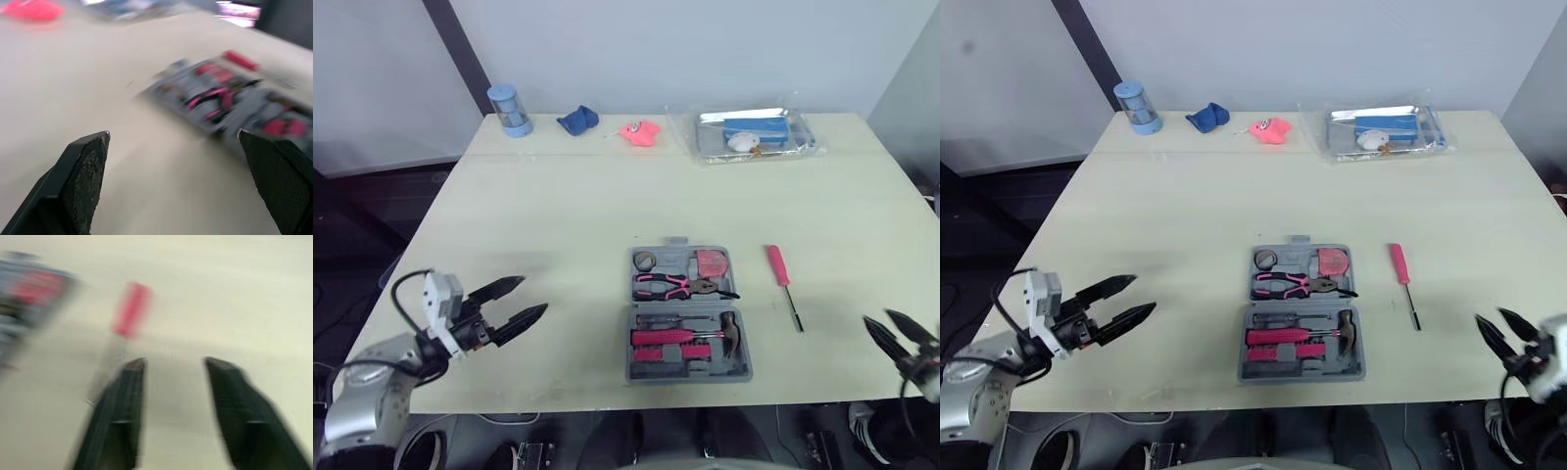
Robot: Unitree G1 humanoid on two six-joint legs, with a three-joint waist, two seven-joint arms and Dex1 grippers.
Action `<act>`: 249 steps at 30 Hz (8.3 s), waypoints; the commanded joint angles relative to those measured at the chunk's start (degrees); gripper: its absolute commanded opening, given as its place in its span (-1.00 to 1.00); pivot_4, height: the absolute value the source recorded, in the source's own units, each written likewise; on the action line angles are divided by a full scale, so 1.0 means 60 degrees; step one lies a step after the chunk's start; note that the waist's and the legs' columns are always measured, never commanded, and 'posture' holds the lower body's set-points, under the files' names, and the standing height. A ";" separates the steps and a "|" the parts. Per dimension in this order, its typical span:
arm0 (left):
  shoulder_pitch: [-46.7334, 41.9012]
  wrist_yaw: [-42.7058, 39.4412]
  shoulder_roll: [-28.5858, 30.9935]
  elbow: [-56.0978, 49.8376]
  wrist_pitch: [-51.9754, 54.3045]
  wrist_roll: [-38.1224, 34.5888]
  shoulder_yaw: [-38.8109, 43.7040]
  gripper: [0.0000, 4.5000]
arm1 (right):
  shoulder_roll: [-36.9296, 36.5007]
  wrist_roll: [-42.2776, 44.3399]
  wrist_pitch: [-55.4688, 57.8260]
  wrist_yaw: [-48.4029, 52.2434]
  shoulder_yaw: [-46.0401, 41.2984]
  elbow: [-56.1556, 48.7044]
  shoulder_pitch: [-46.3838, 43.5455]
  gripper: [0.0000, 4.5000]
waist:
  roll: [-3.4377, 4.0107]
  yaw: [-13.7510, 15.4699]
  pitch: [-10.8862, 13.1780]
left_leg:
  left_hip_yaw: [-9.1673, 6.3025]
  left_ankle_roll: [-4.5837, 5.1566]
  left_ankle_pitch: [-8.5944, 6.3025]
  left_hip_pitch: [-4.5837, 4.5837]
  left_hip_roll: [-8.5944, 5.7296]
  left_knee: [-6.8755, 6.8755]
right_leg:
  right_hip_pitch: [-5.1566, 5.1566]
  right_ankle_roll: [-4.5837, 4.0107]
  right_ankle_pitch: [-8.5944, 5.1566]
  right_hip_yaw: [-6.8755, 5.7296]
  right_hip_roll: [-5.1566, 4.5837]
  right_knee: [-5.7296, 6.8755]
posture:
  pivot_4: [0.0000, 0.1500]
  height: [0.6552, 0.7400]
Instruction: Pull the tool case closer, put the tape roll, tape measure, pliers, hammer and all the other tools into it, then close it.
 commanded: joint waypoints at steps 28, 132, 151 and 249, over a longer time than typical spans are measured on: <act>-0.1812 -0.2843 0.0491 -0.2178 -0.0294 0.0607 -0.1681 1.00 | 0.0289 -0.1469 0.3100 -0.3495 0.3718 -0.0424 -0.3671 0.98 | 0.0039 -0.0010 -0.0111 | 0.0013 -0.0042 0.0024 -0.0002 0.0000 -0.0006 | -0.0003 -0.0022 0.0013 0.0002 0.0003 -0.0009 | 1.00 1.00; -0.1359 -0.4888 0.3989 -0.1974 -0.3639 -0.0596 -0.3773 1.00 | -0.1865 -0.5398 0.6814 0.2335 1.4356 -0.3655 -0.9388 -0.83 | -0.0005 -0.0069 -0.0060 | -0.0015 -0.0007 0.0004 -0.0025 0.0010 0.0009 | -0.0029 -0.0023 0.0011 -0.0027 0.0032 -0.0012 | 1.00 1.00; -0.1315 -0.4888 0.3791 -0.2058 -0.3321 -0.0706 -0.3625 1.00 | -0.2070 -0.4900 0.6535 0.2501 1.3328 -0.3902 -0.9045 0.44 | -0.0004 -0.0032 -0.0060 | -0.0015 -0.0014 0.0008 -0.0030 0.0013 0.0009 | -0.0029 -0.0023 0.0011 -0.0028 0.0034 -0.0018 | 1.00 1.00; -0.4855 -0.2561 -0.1476 0.3913 -0.2109 0.4036 -0.4471 -0.99 | -0.1497 -0.3177 -0.0143 0.2931 0.7660 0.3592 -0.6768 -1.00 | -0.0005 -0.0018 -0.0068 | -0.0006 -0.0047 0.0027 -0.0023 0.0002 0.0044 | -0.0008 -0.0019 0.0015 -0.0016 0.0027 0.0006 | 1.00 1.00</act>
